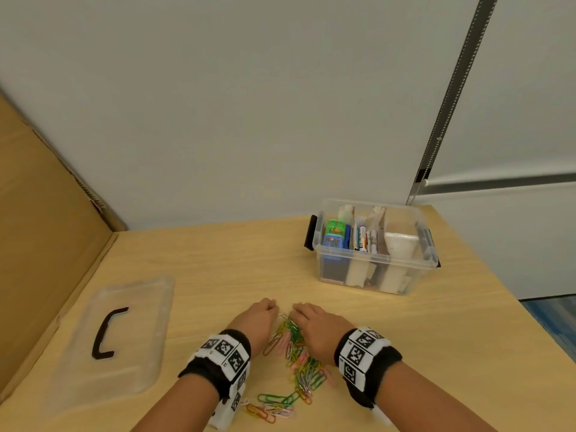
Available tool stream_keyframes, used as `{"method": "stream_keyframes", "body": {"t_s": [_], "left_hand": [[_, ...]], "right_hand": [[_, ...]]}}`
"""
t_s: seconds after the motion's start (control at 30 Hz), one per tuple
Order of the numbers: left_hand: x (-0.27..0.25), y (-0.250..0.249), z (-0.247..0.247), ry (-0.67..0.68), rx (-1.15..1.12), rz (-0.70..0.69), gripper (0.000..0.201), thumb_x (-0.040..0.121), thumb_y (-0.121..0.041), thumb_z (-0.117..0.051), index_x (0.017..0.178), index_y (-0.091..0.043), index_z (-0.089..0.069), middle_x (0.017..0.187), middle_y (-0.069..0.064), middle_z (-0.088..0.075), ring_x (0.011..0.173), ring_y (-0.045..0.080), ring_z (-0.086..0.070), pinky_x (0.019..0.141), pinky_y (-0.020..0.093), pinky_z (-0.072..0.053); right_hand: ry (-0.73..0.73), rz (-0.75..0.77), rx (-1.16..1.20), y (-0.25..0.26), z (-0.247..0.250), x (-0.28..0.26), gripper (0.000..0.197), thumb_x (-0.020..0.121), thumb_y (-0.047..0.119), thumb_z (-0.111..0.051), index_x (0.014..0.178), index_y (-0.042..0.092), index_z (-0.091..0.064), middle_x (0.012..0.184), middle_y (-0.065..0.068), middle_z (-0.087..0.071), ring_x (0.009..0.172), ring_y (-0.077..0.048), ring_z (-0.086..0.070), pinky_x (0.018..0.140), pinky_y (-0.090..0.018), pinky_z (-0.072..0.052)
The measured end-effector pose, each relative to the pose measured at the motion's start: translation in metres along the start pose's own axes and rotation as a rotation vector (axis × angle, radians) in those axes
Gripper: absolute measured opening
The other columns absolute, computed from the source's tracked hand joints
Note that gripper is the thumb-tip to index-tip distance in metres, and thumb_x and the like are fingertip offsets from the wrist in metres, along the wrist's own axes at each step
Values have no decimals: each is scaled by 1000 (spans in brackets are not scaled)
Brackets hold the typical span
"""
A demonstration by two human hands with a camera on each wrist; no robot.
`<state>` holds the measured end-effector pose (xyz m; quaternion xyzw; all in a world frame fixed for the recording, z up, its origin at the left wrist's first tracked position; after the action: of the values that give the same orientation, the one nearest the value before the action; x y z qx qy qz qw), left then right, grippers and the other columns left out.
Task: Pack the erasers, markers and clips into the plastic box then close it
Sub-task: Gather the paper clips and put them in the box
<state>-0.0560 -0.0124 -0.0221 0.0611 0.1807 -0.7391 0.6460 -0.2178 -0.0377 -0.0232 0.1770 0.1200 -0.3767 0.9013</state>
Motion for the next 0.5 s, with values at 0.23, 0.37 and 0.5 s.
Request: {"method": "stream_keyframes", "body": {"t_s": [0.23,0.37,0.5], "left_hand": [[-36,-19,-19,-45,-152,27,91,77,-71,-50,144,-13,-29,136,1,-31,126,18,-27,110,31,-30],[-32,-24,-23,-114,-172,60,74,77,-55,-65,135,-17,-40,126,-1,-35,120,17,-32,103,31,-37],[-28,-21,-20,-163,-207,67,46,83,-40,-65,123,-19,-54,117,-1,-42,112,16,-43,94,29,-43]], "right_hand": [[-62,-60,71,-3,-11,-32,84,78,61,-59,144,18,-30,138,2,-31,123,-18,-32,103,-35,-39],[-141,-98,134,3,-17,-31,77,78,50,-66,142,22,-34,129,1,-34,118,-18,-30,102,-31,-37],[-259,-171,189,10,-13,-27,37,92,22,-51,129,21,-47,124,0,-41,113,-19,-36,96,-28,-38]]}}
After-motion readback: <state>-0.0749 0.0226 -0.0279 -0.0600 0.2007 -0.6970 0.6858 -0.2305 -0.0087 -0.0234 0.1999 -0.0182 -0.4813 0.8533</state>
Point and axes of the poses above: each hand's wrist, its own x-axis towards the middle knuckle, its own z-axis out of the back of the hand, y = z × x, the point moved 2 cm from there along x, towards the middle knuckle
